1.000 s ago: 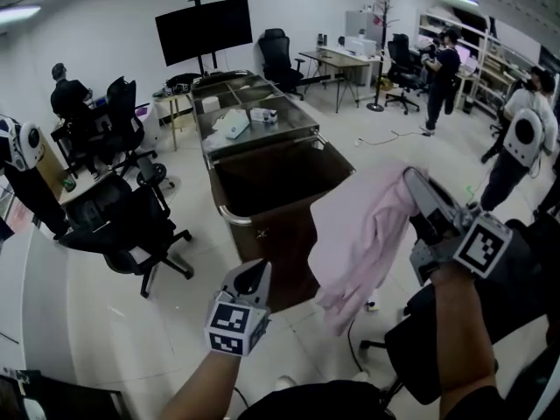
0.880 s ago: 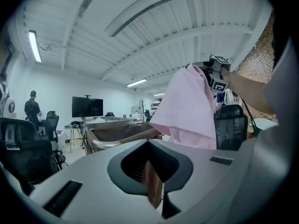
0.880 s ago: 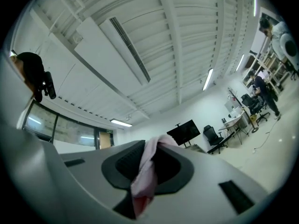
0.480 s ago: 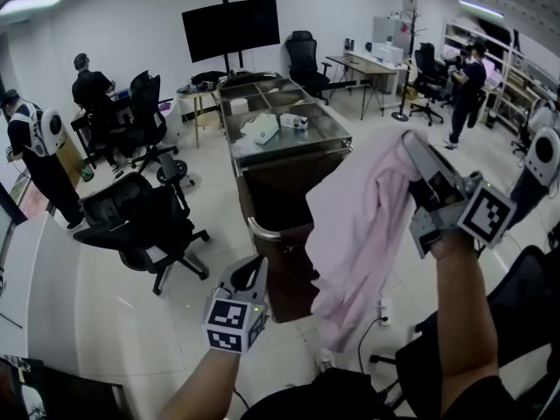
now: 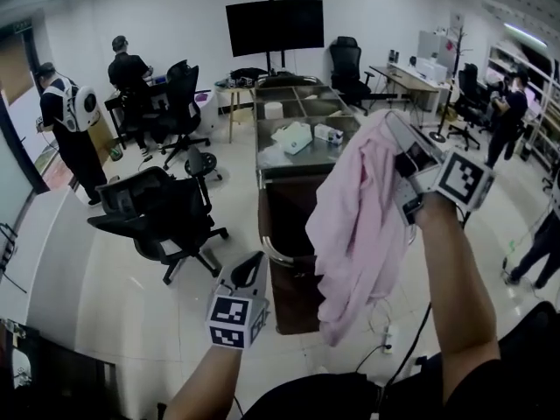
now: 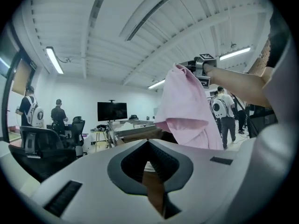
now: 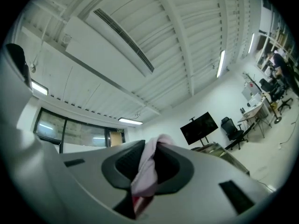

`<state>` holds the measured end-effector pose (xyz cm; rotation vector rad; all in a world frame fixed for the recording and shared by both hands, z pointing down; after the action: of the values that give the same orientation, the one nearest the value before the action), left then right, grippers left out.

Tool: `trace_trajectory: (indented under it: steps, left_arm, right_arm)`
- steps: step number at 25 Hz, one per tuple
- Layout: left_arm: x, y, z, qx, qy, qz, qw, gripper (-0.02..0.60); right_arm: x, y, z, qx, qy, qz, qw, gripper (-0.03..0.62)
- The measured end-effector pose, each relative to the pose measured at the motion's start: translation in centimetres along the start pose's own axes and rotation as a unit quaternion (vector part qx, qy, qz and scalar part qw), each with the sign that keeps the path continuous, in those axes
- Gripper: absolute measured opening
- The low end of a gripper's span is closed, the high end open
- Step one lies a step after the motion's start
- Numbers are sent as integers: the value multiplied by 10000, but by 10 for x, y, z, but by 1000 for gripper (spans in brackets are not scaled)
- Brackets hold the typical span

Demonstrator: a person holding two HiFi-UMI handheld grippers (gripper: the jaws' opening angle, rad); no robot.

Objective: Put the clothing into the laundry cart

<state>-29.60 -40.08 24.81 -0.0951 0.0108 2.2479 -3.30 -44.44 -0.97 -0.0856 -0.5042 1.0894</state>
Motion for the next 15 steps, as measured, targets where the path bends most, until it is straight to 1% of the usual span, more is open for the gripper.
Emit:
trace_trajectory:
  steps: [4, 6, 9, 12, 13, 15]
  left_arm:
    - [-14, 10, 4, 40, 70, -376, 9993, -2]
    - [-18, 14, 9, 17, 114, -566, 9983, -2]
    - [-24, 17, 17, 18, 225, -766, 9968, -2]
    - [-30, 20, 26, 54, 345, -893, 9954, -2]
    - [-32, 20, 27, 63, 367, -921, 9950, -2]
    - [-36, 20, 28, 75, 395, -960, 9946, -2]
  right_arm:
    - [-51, -33, 49, -413, 422, -206, 9980, 66]
    - [-70, -50, 79, -567, 685, -216, 9958, 66]
    - [-87, -72, 127, -571, 1197, -133, 9911, 82]
    - [-94, -89, 179, -291, 1886, -37, 9816, 92]
    - [-93, -94, 195, -142, 2145, -9, 9766, 110]
    - [-90, -101, 222, 108, 2590, -17, 9658, 236]
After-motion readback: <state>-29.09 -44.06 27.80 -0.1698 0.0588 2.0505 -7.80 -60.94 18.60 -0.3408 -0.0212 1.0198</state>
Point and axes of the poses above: the fingertips, and each gripper's own axes: x backward along the fingers, y to its left, z out of its underside, the point moved 1 cm from there along x, backward along the fingers, and after that the axes turned 5 degrees about -y, right-handed, at the moved point
